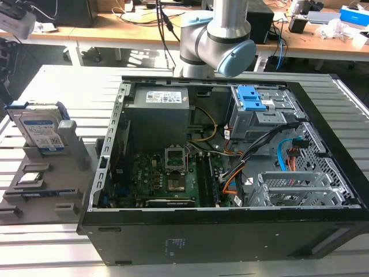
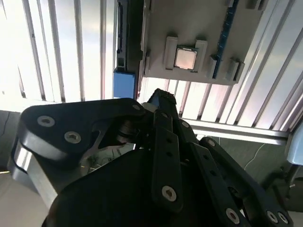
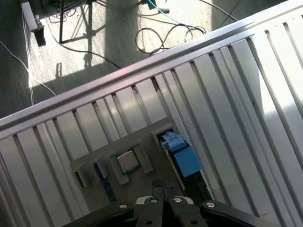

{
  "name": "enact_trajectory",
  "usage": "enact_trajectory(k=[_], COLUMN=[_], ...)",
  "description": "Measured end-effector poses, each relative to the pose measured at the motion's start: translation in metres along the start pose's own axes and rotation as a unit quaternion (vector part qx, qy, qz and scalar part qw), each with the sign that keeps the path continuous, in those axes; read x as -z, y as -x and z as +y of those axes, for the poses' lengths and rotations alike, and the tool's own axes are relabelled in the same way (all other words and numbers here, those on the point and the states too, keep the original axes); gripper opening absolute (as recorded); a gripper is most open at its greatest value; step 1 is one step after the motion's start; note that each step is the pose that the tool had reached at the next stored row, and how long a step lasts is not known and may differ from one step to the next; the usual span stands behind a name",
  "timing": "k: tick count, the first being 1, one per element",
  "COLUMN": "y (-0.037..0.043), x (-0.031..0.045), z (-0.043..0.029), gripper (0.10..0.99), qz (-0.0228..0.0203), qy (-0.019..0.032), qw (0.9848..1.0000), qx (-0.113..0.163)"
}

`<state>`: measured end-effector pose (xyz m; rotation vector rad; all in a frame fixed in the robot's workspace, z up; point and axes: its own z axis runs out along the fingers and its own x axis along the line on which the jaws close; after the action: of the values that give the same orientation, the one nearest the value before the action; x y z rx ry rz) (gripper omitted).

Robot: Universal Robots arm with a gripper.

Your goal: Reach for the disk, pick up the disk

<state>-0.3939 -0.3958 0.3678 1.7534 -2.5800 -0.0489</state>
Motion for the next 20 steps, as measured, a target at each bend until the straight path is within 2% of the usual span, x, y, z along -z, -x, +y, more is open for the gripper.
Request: enact_trajectory(k=[4,6,13,16,19,20], y=[0.0000,0.0000,0.0000,0.0000,0.0000,0.0000], x=[0.0000,0.0000,0.0000,0.0000,0.0000,0.0000], z=[0.0000,0.0000,0.0000,0.0000,0.0000,0.0000], gripper=[0.106,0.106,0.106,0.106,0.106,0.106], qz=[0.0017,0.0021,0.0037,0.0042,0.0050,0.0053], qy=[0.0000,0.0000,-0.0001,-0.0001,-0.0001,0.0000], qw=[0.9991,0.9986,0.9954,0.9938,0.9915,0.9903], qx=[0.043,0.054,0.096,0.111,0.130,0.139])
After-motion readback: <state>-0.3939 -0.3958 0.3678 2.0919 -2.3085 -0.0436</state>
